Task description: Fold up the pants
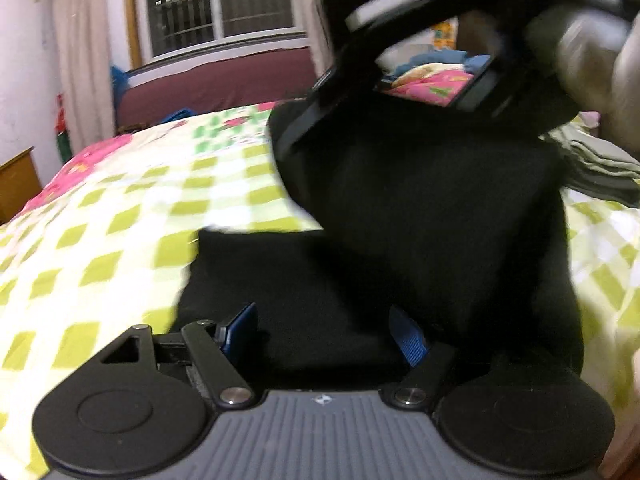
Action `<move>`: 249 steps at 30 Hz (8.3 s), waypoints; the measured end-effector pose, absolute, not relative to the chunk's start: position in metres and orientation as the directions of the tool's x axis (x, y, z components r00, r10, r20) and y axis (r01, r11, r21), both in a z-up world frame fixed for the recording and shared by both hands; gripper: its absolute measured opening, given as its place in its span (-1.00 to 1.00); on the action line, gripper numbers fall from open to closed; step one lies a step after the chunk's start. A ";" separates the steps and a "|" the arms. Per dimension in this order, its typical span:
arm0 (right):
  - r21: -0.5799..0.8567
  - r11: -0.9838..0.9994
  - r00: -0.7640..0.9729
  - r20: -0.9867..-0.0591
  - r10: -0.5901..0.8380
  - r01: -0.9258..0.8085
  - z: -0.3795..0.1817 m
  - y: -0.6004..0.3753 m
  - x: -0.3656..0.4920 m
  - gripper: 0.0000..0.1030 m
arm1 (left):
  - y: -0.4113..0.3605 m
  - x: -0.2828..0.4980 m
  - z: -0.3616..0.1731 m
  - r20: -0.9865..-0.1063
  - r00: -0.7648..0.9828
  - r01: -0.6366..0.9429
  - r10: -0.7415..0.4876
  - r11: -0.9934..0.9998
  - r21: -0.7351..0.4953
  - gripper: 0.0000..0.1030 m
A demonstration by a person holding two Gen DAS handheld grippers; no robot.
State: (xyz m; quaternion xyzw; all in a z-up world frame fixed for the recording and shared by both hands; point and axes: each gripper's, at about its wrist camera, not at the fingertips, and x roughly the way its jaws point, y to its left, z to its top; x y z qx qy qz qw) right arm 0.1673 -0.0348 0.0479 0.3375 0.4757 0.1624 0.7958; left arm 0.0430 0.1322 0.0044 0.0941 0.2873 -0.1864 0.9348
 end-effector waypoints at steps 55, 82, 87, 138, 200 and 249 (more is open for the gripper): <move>0.437 0.844 0.413 -0.737 0.534 -0.312 0.034 0.055 0.277 -0.76 | 0.261 0.063 0.003 -0.628 0.708 0.043 -0.323 0.907 -0.419 -0.25; 0.416 0.893 0.674 -0.610 0.416 -0.174 0.034 0.014 0.307 -0.17 | 0.311 0.084 -0.009 -0.659 0.752 -0.173 -0.023 0.958 -0.230 0.15; 0.412 0.862 0.653 -0.572 0.496 -0.293 0.047 0.005 0.272 -0.16 | 0.294 0.086 0.030 -0.557 0.829 -0.069 -0.047 0.980 -0.185 0.16; 0.715 0.682 0.472 -0.660 0.585 0.153 -0.042 -0.178 0.145 -0.50 | 0.132 0.123 -0.017 -0.712 0.576 0.337 -0.402 0.910 -0.241 0.69; 0.403 0.906 0.720 -0.667 0.193 0.130 0.015 -0.198 0.057 -0.20 | 0.030 0.083 0.016 -0.678 0.703 0.281 -0.214 0.960 -0.011 0.87; 0.428 0.904 0.599 -0.726 0.337 0.011 -0.029 -0.149 0.137 0.14 | 0.054 0.119 -0.007 -0.706 0.681 0.283 -0.195 0.959 0.008 0.99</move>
